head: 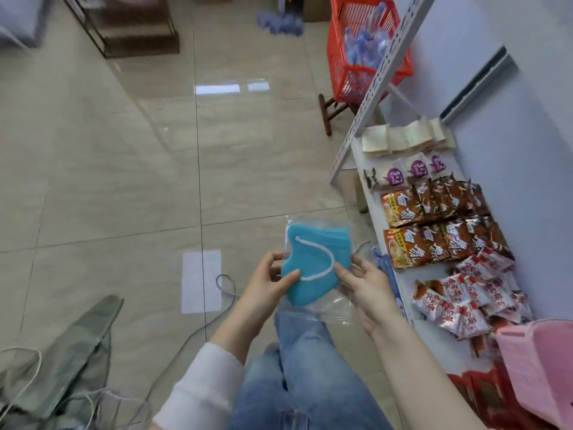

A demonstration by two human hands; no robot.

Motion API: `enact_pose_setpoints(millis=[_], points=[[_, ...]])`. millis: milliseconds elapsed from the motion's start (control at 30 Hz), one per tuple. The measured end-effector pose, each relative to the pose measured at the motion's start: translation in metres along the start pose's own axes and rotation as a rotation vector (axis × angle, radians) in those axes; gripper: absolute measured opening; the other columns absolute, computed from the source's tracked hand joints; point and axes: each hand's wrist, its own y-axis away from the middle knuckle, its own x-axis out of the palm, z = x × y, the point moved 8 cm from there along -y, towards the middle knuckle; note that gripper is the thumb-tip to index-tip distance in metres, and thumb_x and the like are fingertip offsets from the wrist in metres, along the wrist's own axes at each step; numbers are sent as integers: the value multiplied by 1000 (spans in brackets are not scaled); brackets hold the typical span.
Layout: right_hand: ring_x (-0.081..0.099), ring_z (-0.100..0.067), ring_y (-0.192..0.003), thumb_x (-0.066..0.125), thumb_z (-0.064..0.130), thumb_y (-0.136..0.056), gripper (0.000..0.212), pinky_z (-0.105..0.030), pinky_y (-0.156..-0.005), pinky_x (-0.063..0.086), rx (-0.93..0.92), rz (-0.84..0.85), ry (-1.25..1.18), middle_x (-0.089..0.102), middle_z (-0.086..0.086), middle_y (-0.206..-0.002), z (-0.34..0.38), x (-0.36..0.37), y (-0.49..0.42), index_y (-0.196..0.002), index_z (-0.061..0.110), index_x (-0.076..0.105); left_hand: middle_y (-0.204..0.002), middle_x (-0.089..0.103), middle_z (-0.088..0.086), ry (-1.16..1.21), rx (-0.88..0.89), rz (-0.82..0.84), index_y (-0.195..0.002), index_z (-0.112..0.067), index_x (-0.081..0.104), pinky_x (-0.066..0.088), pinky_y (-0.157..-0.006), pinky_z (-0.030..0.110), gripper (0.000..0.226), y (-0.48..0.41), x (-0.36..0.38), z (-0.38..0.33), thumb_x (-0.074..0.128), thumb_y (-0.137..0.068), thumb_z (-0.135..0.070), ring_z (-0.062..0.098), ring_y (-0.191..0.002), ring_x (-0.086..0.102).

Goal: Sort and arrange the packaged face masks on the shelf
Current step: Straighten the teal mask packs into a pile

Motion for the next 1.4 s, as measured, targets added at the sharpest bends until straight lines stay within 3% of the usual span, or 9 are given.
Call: enact_pose_setpoints(millis=[367, 600, 700, 933, 1133, 1200, 1333, 1400], points=[[69, -10, -90, 61, 0, -83, 27, -25, -75, 57, -397, 20, -140, 74, 5, -89, 248, 37, -68, -104, 17, 58, -96, 68, 11, -65, 348, 118, -108, -17, 57, 55, -72, 19, 23, -117, 54, -240, 62, -87, -9, 16, -87, 65], [69, -4, -81, 65, 4, -82, 25, -17, -64, 54, -620, -277, -177, 73, 12, -80, 368, -19, -54, -103, 17, 60, -88, 69, 6, -71, 518, 454, -102, -12, 59, 54, -65, 17, 22, -159, 157, -360, 61, -83, -1, 11, -81, 66], [70, -8, -81, 65, 5, -83, 22, -19, -66, 55, -656, -442, -209, 74, 9, -82, 395, -52, -41, -102, 15, 61, -86, 70, 5, -119, 533, 656, -101, -11, 59, 56, -66, 21, 21, -170, 211, -390, 62, -82, -2, 15, -82, 66], [69, -12, -87, 66, 9, -81, 31, -24, -69, 57, -652, -772, -328, 70, -1, -101, 399, -111, 0, -110, 13, 57, -87, 70, 13, -296, 468, 1000, -98, -14, 61, 56, -63, 23, 19, -171, 319, -399, 61, -85, -1, 20, -79, 66], [69, -15, -91, 71, 21, -74, 36, -40, -83, 55, -586, -1047, -367, 72, 3, -100, 360, -168, 52, -108, 19, 60, -94, 69, -3, -525, 442, 1271, -102, -21, 59, 57, -73, 24, 19, -122, 398, -353, 63, -85, -12, 8, -86, 68], [70, -15, -87, 73, 26, -65, 43, -35, -74, 54, -580, -1074, -384, 72, 0, -101, 348, -186, 70, -105, 20, 61, -97, 68, -6, -574, 429, 1343, -102, -25, 58, 57, -77, 24, 19, -105, 417, -337, 64, -86, -15, 7, -90, 67], [69, -5, -85, 88, 55, -31, 89, -23, -67, 51, -628, -1153, -291, 70, 7, -101, 349, -230, 117, -111, 28, 59, -97, 68, -11, -683, 506, 1475, -101, -28, 59, 54, -76, 16, 20, -79, 460, -323, 64, -86, -15, 3, -90, 66], [66, 3, -81, 82, 44, -46, 79, -14, -64, 50, -622, -1157, -172, 67, 6, -104, 361, -255, 137, -118, 26, 55, -97, 69, -6, -808, 599, 1538, -103, -28, 60, 55, -80, 20, 23, -68, 487, -321, 66, -85, -15, 6, -88, 66]])
